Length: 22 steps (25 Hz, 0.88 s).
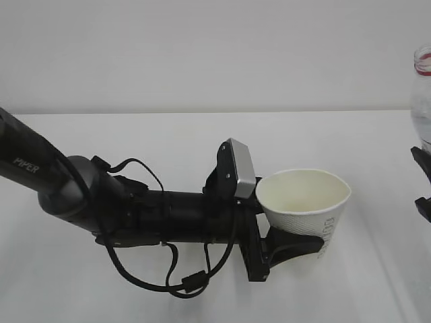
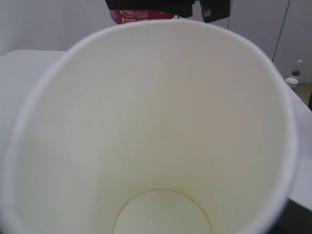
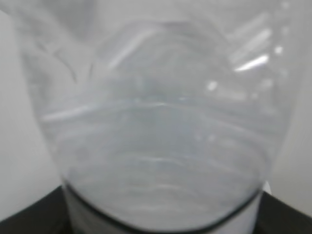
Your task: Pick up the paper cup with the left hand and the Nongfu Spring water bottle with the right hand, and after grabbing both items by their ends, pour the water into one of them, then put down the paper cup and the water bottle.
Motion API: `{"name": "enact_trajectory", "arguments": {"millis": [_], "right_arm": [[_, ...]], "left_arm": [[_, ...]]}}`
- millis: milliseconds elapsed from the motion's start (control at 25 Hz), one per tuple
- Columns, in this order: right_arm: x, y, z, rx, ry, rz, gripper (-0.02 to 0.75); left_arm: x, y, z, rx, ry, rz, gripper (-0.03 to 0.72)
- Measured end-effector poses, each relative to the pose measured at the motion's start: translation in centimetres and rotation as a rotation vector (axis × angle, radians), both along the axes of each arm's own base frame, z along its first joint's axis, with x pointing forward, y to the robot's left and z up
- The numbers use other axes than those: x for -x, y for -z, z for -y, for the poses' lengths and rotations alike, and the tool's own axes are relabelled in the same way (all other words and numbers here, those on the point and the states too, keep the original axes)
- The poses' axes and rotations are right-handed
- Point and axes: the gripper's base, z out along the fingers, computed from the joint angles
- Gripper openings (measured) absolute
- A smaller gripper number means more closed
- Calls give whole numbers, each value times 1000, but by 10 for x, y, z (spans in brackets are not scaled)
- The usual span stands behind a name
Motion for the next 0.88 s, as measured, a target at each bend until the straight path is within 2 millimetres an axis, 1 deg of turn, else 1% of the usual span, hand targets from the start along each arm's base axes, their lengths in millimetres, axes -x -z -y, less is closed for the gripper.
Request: {"name": "enact_trajectory", "arguments": {"millis": [120, 480, 880], "right_arm": [[0, -2, 0, 40, -9, 20, 440], [-1, -3, 0, 147, -32, 44, 440], [-1, -6, 0, 163, -32, 79, 440]], "left_arm": [[3, 0, 3, 2, 12, 0, 510], [3, 0, 3, 2, 12, 0, 510], [3, 0, 3, 2, 12, 0, 510]]}}
